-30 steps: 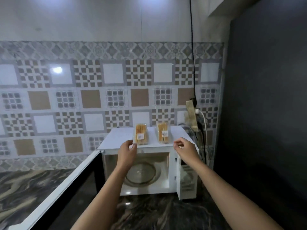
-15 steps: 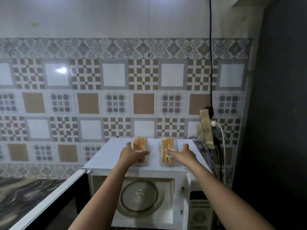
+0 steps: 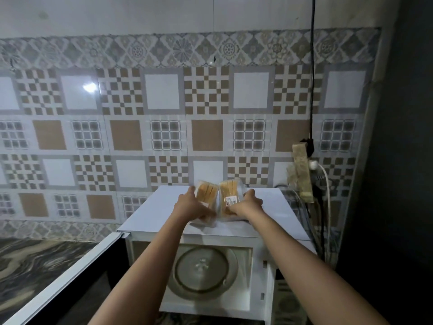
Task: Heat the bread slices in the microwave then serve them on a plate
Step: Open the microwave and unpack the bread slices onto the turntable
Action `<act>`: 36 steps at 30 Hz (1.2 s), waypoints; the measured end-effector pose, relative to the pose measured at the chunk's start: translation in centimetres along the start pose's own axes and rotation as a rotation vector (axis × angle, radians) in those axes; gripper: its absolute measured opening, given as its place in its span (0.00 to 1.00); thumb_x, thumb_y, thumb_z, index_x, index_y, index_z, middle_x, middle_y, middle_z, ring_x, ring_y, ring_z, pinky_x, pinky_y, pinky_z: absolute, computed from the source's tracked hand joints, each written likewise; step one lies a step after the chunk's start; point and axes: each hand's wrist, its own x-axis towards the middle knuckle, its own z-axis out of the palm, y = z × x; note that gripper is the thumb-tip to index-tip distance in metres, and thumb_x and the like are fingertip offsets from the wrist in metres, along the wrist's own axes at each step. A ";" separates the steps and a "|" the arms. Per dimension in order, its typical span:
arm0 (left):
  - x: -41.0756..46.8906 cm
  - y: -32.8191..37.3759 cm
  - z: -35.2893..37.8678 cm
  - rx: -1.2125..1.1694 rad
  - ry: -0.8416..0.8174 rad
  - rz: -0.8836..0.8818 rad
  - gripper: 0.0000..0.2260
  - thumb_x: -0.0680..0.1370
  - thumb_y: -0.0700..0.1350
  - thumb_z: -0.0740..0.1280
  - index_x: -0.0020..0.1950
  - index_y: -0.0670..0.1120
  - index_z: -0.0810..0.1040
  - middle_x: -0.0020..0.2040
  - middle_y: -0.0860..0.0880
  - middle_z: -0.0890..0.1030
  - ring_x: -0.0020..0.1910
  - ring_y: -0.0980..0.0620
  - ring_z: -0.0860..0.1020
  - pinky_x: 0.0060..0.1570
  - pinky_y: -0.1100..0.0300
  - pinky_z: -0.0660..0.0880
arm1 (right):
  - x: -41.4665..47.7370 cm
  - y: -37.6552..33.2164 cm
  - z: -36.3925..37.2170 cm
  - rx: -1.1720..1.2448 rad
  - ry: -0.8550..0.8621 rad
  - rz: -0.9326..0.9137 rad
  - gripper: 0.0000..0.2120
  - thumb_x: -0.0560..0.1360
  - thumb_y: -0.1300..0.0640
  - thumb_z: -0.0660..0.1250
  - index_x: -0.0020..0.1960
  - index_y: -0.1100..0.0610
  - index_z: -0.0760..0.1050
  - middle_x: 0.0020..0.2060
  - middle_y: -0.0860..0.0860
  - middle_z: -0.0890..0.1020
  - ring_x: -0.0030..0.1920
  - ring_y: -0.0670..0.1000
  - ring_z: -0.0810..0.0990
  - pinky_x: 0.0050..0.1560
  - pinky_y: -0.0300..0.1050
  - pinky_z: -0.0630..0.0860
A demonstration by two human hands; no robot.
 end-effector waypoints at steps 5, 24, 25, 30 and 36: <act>-2.0 -0.5 -1.4 -0.059 -0.167 0.196 0.27 0.64 0.47 0.77 0.60 0.45 0.73 0.55 0.44 0.79 0.53 0.46 0.78 0.51 0.53 0.79 | -1.0 0.8 -0.6 0.059 -0.103 -0.094 0.41 0.67 0.57 0.76 0.71 0.55 0.56 0.64 0.56 0.73 0.60 0.55 0.74 0.56 0.45 0.74; -13.3 -4.9 -0.9 -0.681 -0.307 0.330 0.27 0.64 0.37 0.77 0.57 0.53 0.70 0.52 0.46 0.78 0.51 0.47 0.80 0.47 0.54 0.80 | -14.4 7.8 -2.1 0.570 -0.084 -0.148 0.42 0.68 0.66 0.74 0.75 0.50 0.58 0.68 0.55 0.71 0.53 0.54 0.80 0.37 0.36 0.79; -14.3 -5.4 -0.6 -0.740 -0.328 0.277 0.31 0.64 0.36 0.77 0.61 0.53 0.68 0.54 0.46 0.78 0.53 0.46 0.80 0.48 0.52 0.81 | -15.2 8.4 -2.2 0.574 -0.066 -0.162 0.41 0.67 0.66 0.74 0.74 0.49 0.59 0.68 0.54 0.71 0.56 0.55 0.79 0.37 0.36 0.79; -18.4 -7.5 1.7 -0.857 -0.248 0.199 0.40 0.62 0.37 0.79 0.68 0.53 0.64 0.60 0.46 0.76 0.55 0.46 0.79 0.49 0.49 0.80 | -19.4 12.1 -1.6 0.582 0.006 -0.190 0.41 0.65 0.61 0.77 0.72 0.45 0.63 0.69 0.51 0.69 0.64 0.54 0.73 0.52 0.46 0.80; -24.0 -11.9 6.0 -0.968 -0.299 0.089 0.45 0.64 0.31 0.75 0.74 0.52 0.57 0.61 0.42 0.74 0.54 0.44 0.79 0.37 0.62 0.80 | -25.0 18.0 0.2 0.527 0.053 -0.177 0.37 0.68 0.65 0.74 0.72 0.50 0.64 0.61 0.46 0.72 0.60 0.45 0.71 0.41 0.26 0.74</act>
